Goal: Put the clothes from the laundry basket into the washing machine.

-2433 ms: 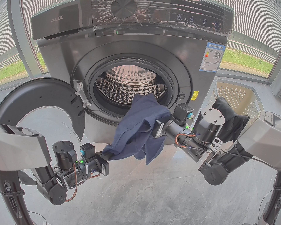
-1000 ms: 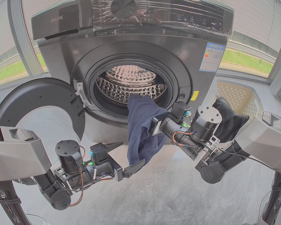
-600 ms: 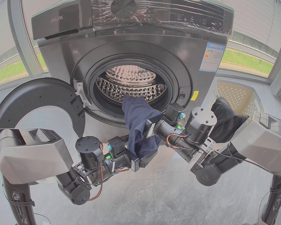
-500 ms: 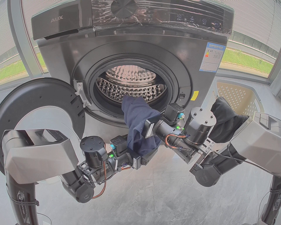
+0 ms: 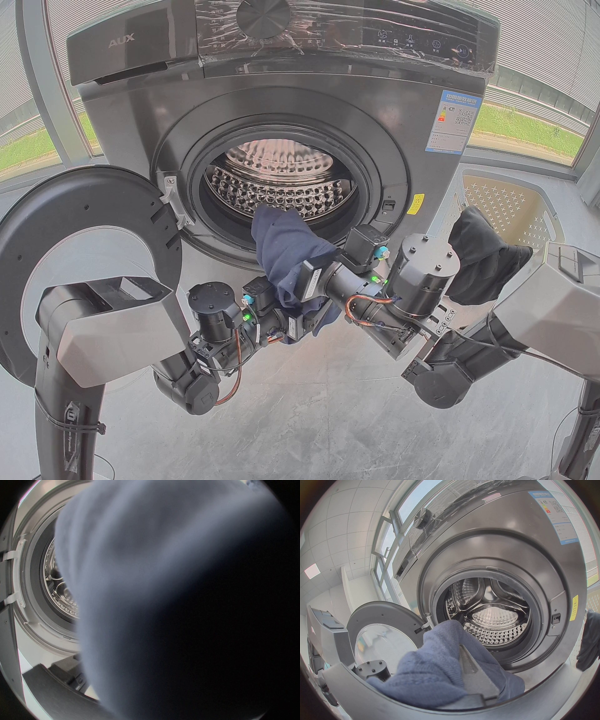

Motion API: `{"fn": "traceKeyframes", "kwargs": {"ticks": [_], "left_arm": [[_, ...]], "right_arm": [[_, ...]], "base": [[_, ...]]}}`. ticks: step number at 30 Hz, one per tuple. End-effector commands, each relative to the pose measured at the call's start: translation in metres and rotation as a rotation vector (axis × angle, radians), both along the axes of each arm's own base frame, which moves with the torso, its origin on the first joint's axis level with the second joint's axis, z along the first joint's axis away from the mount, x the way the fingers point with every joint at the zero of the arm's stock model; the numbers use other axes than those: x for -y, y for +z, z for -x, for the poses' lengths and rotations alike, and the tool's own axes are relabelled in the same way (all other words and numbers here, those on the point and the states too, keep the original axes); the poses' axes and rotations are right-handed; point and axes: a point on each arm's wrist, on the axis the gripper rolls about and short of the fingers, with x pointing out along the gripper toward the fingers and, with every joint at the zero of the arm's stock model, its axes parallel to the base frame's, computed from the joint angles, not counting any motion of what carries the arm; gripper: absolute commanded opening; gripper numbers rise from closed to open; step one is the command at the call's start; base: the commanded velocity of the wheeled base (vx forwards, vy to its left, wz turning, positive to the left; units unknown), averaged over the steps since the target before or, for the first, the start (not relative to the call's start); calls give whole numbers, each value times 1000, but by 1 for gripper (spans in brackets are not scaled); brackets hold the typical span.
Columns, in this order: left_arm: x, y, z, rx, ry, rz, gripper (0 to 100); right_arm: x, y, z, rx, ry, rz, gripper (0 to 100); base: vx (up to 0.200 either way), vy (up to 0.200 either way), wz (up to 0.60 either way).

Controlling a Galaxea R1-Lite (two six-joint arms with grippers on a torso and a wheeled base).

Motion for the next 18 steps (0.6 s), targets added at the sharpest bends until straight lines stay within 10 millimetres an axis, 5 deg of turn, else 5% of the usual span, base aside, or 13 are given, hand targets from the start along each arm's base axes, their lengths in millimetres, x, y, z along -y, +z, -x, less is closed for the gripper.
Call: {"fn": "traceKeyframes", "kwargs": {"ticks": [1, 7, 8, 18], "left_arm": [[3, -9, -6, -5, 1, -1, 100], [5, -12, -12, 1, 9, 7, 100], [6, -11, -13, 6, 18, 11, 0], [-4, -9, -20, 3, 69, 32, 0]], "right_arm": [[0, 1, 2, -5, -6, -7, 0], [0, 1, 2, -10, -9, -14, 0], [0, 1, 2, -10, -9, -14, 0], [13, 16, 3, 7, -30, -40, 0]], "base": [[0, 0, 0], [0, 0, 0], [0, 0, 0], [0, 0, 0]]}}
